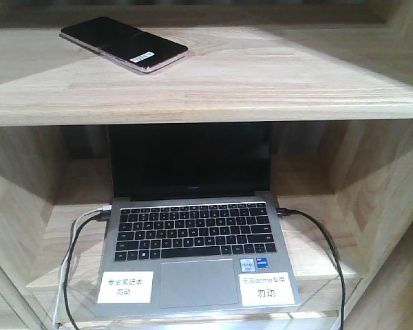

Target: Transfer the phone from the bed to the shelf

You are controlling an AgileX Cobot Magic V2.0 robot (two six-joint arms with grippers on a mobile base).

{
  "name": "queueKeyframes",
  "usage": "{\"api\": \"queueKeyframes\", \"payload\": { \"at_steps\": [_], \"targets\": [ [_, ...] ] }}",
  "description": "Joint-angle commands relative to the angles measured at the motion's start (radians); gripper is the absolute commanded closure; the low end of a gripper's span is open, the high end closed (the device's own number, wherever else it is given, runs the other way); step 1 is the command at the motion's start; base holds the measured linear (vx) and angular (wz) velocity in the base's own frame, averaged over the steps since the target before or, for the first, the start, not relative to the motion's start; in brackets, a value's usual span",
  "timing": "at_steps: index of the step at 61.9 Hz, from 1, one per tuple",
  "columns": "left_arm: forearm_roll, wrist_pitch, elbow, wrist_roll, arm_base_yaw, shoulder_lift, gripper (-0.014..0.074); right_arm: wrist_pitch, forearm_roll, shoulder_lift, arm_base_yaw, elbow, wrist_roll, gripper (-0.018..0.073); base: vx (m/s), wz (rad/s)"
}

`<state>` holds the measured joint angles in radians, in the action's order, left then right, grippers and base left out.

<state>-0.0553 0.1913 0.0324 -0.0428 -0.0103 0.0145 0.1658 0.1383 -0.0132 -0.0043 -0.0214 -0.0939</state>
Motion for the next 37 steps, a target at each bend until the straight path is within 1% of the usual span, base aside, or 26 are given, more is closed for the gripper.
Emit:
{"api": "queueKeyframes", "payload": {
  "at_steps": [1,37],
  "targets": [
    [0.005,-0.073,-0.026,0.004,-0.002,0.009,0.0596,-0.108,-0.009,-0.008,-0.007,-0.013,-0.006,0.0564,0.0,0.0],
    [0.005,-0.073,-0.026,0.004,-0.002,0.009,0.0596,-0.099,-0.006,-0.008,-0.007,-0.014,-0.006,0.0564,0.0,0.0]
  ]
}}
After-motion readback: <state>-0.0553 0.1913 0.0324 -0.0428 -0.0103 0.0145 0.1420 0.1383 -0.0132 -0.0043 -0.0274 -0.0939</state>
